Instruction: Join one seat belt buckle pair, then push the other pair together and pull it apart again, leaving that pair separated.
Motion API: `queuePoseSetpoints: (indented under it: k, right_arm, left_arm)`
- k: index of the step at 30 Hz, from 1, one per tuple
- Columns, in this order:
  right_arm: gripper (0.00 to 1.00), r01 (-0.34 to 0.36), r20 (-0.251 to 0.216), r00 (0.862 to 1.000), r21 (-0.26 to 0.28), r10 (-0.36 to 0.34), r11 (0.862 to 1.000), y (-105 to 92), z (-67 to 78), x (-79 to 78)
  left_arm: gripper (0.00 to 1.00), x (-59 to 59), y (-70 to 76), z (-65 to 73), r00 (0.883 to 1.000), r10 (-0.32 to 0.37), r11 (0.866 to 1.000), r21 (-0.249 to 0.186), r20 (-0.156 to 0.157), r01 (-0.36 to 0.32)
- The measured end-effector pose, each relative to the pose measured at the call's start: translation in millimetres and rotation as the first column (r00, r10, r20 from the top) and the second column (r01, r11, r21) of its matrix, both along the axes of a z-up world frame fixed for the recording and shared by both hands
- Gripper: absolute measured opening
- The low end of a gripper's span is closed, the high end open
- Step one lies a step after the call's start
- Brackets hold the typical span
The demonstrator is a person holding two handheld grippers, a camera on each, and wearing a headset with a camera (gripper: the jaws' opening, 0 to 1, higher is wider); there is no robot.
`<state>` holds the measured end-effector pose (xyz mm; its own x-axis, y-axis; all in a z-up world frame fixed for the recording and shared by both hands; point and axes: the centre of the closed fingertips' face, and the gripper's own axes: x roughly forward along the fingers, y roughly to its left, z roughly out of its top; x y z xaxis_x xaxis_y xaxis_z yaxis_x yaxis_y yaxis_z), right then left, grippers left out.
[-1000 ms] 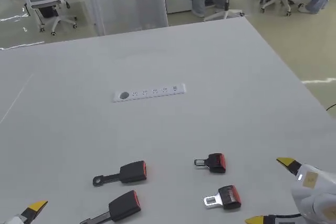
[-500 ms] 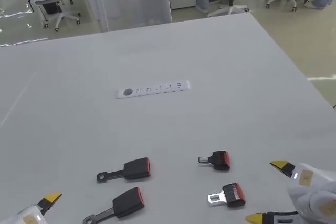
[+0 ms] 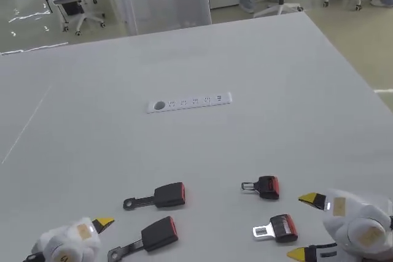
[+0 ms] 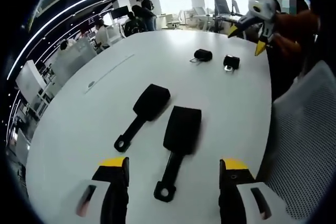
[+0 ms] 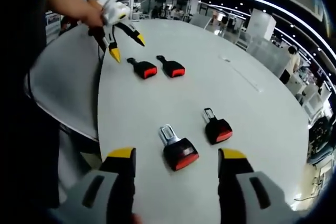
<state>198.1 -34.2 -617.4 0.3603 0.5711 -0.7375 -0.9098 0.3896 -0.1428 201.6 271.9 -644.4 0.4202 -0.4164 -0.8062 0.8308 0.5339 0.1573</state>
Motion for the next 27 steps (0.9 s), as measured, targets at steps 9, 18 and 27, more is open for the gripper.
queuePoseSetpoints:
  k: [9, 18, 27]
  right_arm:
    - [0.52, -0.113, -0.033, 0.993, -0.043, 0.112, 0.993, 0.8, -12.2, 9.0]
    - [0.39, -0.231, -0.110, 0.970, -0.108, 0.219, 0.967, 5.6, -42.7, 8.5]
    - [0.36, -0.276, -0.141, 0.956, -0.122, 0.258, 0.954, 7.4, -56.4, 15.2]
  left_arm:
    - [0.50, 15.5, -13.5, -10.2, 0.998, -0.049, 0.998, 0.035, -0.045, 0.050]
    - [0.46, 29.5, -25.0, -16.9, 0.989, -0.113, 0.991, 0.064, -0.090, 0.119]
    - [0.41, 18.6, -39.6, -31.2, 0.966, -0.189, 0.976, 0.073, -0.176, 0.204]
